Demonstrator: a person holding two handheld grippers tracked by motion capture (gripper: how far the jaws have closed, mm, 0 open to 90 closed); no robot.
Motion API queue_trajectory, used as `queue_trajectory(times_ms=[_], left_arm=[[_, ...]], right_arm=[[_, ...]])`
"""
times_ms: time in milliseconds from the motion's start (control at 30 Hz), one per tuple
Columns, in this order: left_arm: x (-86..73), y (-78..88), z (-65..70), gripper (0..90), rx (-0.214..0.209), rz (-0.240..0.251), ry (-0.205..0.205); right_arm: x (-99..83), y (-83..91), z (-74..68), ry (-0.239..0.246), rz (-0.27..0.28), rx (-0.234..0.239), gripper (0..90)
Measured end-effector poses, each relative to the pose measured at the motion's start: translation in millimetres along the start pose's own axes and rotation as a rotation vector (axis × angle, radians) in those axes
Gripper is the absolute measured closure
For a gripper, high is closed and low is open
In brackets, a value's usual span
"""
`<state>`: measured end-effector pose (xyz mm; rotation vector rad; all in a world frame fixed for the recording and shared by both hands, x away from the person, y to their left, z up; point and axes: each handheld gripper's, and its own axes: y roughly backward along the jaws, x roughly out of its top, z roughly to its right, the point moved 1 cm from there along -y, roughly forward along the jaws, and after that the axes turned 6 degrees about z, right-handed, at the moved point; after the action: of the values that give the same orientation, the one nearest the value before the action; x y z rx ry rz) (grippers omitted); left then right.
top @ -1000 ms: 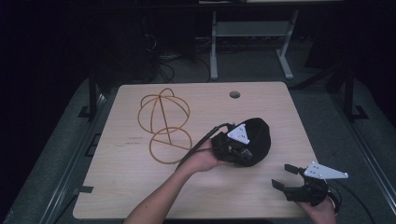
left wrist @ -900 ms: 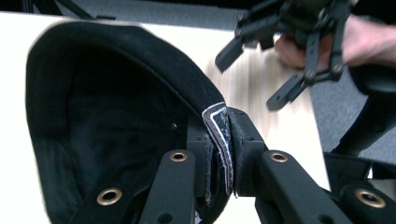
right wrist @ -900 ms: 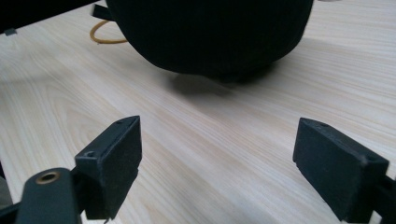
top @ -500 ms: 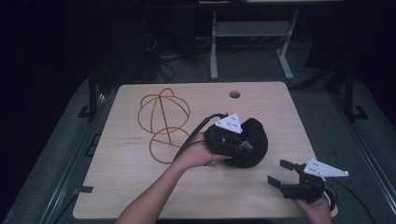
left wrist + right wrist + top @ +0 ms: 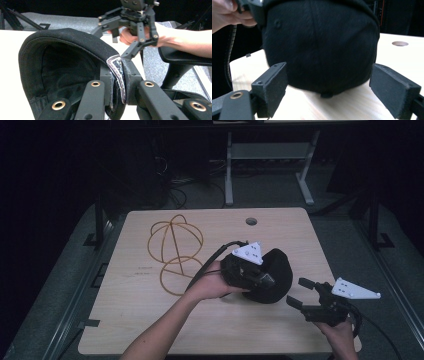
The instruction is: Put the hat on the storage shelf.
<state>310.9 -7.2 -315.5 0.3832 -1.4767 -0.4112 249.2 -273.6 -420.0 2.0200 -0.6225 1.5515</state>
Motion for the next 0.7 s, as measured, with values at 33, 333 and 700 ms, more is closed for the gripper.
queue_trajectory(times_ms=[33, 333, 700], left_arm=[[0.0, 0.0, 0.0, 80.4, 0.000, 0.000, 0.000], [3.1, -4.8, 5.1, 80.4, -0.049, -0.006, -0.023], [7.4, -9.1, 10.5, 80.5, -0.077, -0.016, -0.051]], right_arm=[[0.0, 0.0, 0.0, 0.000, 0.000, 0.000, 14.6], [1.1, -5.8, 6.3, -0.013, 0.003, 0.023, 15.2], [-5.2, -7.7, 8.4, -0.033, 0.007, 0.074, 32.1]])
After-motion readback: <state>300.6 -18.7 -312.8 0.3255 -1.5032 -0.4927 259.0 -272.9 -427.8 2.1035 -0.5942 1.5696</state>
